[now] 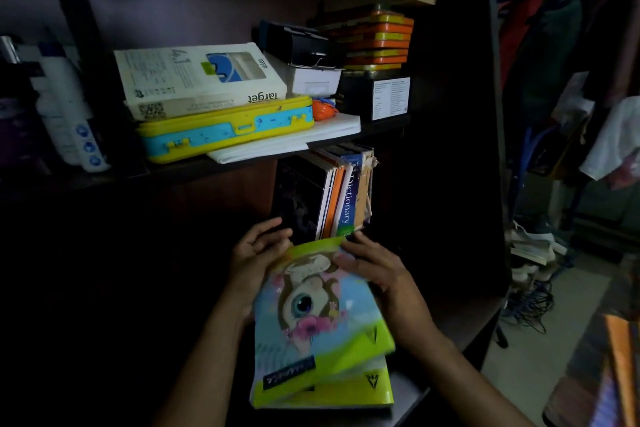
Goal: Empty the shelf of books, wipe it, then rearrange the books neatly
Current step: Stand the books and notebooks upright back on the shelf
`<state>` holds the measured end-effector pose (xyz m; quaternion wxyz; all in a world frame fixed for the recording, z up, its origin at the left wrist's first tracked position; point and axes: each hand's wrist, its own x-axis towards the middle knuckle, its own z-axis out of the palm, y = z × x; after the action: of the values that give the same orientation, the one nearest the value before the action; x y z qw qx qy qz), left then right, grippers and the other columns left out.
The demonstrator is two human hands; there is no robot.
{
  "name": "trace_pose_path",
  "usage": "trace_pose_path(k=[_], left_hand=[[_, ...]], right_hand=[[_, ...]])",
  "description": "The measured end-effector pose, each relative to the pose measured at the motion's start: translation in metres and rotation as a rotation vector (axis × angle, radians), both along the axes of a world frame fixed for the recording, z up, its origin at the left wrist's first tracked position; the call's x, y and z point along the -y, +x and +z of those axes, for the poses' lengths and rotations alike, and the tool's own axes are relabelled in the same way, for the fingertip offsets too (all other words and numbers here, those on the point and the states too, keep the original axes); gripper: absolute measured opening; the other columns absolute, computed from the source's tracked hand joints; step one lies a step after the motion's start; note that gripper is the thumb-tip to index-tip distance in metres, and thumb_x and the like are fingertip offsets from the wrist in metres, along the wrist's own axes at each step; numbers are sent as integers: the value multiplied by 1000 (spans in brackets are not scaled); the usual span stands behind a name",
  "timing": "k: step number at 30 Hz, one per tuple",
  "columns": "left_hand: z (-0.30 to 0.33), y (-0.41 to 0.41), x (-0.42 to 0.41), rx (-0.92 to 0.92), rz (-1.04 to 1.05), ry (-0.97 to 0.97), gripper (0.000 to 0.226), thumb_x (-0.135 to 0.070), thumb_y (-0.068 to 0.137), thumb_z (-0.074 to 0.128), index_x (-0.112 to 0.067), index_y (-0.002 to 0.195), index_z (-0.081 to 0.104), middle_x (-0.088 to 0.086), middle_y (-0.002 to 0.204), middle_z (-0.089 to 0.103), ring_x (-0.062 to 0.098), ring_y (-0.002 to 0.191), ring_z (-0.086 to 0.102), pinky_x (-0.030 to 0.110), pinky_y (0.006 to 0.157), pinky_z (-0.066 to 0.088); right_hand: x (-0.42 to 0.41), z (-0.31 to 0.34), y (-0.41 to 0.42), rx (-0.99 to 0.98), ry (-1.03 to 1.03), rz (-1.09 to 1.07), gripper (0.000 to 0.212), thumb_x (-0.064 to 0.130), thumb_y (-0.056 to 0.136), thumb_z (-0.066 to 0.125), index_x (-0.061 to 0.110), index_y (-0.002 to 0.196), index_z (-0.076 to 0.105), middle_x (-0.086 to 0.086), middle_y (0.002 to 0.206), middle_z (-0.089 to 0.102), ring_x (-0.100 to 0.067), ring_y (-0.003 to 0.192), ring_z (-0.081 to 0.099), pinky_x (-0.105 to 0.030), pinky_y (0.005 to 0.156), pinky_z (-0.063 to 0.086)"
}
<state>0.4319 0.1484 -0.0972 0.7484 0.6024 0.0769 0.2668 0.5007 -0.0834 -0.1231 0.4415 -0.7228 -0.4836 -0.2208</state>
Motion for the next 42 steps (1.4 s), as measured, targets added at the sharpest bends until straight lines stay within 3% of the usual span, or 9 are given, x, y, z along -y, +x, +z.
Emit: trace_pose_path(k=[5, 9, 14, 19, 23, 28, 34, 38, 42], left_hand=[[-5, 0, 6, 0, 41, -11, 19, -19, 104, 51, -16, 116, 65, 8, 101, 76, 18, 77, 72, 30, 74, 60], [-13, 5, 14, 28, 102, 201, 19, -4, 100, 56, -18, 107, 67, 3, 87, 76, 8, 63, 67, 22, 60, 55], [-19, 11, 9, 18, 126, 309, 33, -3, 96, 63, -30, 115, 64, 5, 114, 67, 7, 84, 66, 23, 67, 56], [-25, 13, 5, -1, 74, 378, 45, -13, 93, 71, -42, 126, 59, -5, 139, 58, 13, 105, 67, 32, 85, 58], [-20, 8, 9, 14, 11, 393, 60, -59, 75, 80, -60, 129, 55, -25, 145, 48, -2, 122, 58, 18, 87, 54], [-18, 8, 15, -24, -8, 438, 63, -9, 94, 69, -53, 136, 49, -10, 147, 48, -10, 131, 42, 30, 107, 47], [-21, 8, 13, -33, -15, 557, 73, -12, 93, 71, -73, 126, 48, -19, 148, 47, -16, 133, 38, 28, 109, 42], [-23, 11, 11, -18, -27, 577, 68, -13, 92, 72, -64, 131, 51, -22, 149, 45, -11, 136, 40, 25, 105, 43], [-27, 12, 11, -34, 75, 649, 55, -14, 88, 78, -46, 125, 54, -12, 134, 46, -7, 118, 53, 13, 86, 45]], right_hand=[[5, 6, 0, -219, 401, -260, 19, 30, 103, 57, 34, 85, 61, 18, 84, 67, -1, 76, 61, -20, 70, 47], [10, 11, 1, -439, 615, -368, 16, 28, 105, 49, 22, 115, 60, 4, 107, 66, -2, 95, 59, -23, 80, 42], [14, 8, 11, -530, 667, -468, 26, 28, 106, 46, 14, 123, 60, 5, 105, 64, -10, 95, 60, -16, 68, 42], [10, 7, 12, -495, 573, -427, 27, 36, 104, 47, 21, 120, 63, 10, 103, 69, 4, 85, 63, -20, 72, 48], [5, 3, 13, -462, 368, -373, 22, 37, 104, 48, 30, 119, 63, 14, 101, 72, 2, 89, 68, -27, 69, 57], [1, 5, 15, -442, 301, -311, 15, 28, 104, 49, 28, 114, 60, 19, 99, 67, 18, 86, 62, -6, 63, 47], [-4, 16, 33, -413, 63, -247, 17, 37, 104, 46, 36, 120, 53, 28, 100, 61, 14, 90, 63, -8, 67, 51], [-22, 26, 54, -411, -75, -263, 20, 41, 105, 45, 29, 116, 56, 11, 101, 67, 2, 81, 66, -27, 70, 59], [-45, 38, 61, -437, -201, -280, 13, 37, 106, 45, 24, 104, 49, 5, 92, 59, -3, 71, 58, -22, 58, 46]])
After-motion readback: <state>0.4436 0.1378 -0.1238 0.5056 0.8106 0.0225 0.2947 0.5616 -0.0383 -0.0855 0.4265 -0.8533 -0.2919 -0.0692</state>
